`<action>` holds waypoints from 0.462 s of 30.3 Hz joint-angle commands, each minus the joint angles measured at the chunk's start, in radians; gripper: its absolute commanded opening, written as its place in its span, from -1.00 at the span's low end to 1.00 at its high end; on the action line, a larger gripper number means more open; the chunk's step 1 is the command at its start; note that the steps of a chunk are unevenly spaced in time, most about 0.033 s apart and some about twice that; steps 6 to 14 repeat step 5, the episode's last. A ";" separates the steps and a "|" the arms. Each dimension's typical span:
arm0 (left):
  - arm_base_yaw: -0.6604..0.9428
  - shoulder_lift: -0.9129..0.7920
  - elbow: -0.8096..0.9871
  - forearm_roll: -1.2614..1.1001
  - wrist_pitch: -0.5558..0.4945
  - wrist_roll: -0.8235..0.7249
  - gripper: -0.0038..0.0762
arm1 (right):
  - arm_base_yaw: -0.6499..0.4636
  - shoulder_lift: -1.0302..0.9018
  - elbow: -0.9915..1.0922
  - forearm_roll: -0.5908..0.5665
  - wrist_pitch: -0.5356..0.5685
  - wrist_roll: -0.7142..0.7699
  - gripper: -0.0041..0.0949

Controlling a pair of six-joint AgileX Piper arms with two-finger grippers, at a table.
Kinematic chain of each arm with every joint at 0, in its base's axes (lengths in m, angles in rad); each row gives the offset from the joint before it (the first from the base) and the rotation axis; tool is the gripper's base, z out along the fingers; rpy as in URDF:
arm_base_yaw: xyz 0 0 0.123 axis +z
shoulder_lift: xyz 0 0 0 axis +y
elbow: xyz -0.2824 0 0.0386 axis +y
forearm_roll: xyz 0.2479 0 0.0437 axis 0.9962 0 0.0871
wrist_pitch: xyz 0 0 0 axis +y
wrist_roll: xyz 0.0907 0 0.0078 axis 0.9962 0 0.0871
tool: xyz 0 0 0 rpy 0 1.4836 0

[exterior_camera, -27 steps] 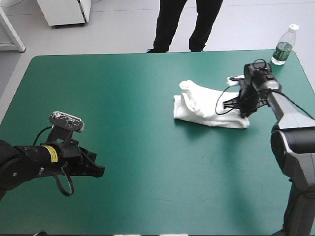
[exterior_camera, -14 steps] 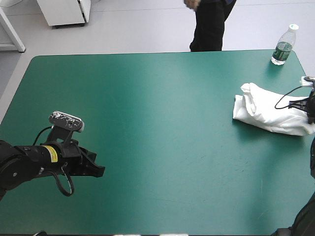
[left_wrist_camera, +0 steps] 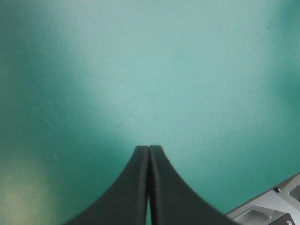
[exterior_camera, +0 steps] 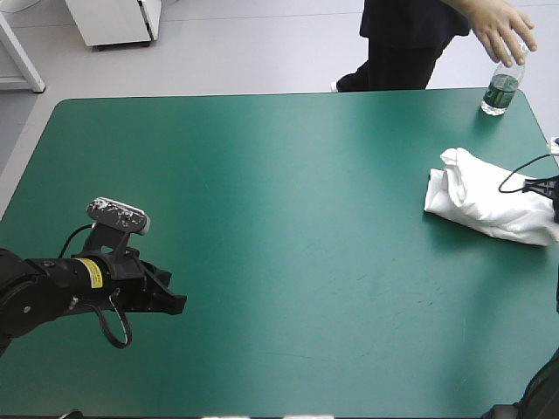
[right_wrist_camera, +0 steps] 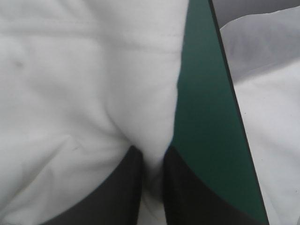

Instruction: Fold the cloth

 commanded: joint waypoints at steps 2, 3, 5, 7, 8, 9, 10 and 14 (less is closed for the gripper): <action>0.000 -0.008 -0.024 -0.011 0.023 -0.006 -0.96 | -0.018 -0.091 -0.021 0.008 0.025 0.004 -0.13; 0.000 -0.008 -0.024 -0.011 0.023 -0.006 -0.96 | -0.027 -0.099 -0.021 0.019 0.025 0.006 -0.04; 0.000 -0.008 -0.024 -0.011 0.023 -0.006 -0.96 | -0.061 -0.130 -0.021 0.058 0.025 0.008 0.01; 0.000 -0.008 -0.024 -0.011 0.023 -0.006 -0.96 | -0.061 -0.130 -0.021 0.058 0.025 0.008 0.01; 0.000 -0.008 -0.024 -0.011 0.023 -0.006 -0.96 | -0.061 -0.130 -0.021 0.058 0.025 0.008 0.01; 0.000 -0.008 -0.024 -0.011 0.023 -0.006 -0.96 | -0.061 -0.130 -0.021 0.058 0.025 0.008 0.01; 0.000 -0.008 -0.024 -0.011 0.023 -0.006 -0.96 | -0.061 -0.130 -0.021 0.058 0.025 0.008 0.01; 0.000 -0.008 -0.024 -0.011 0.023 -0.006 -0.96 | -0.061 -0.130 -0.021 0.058 0.025 0.008 0.01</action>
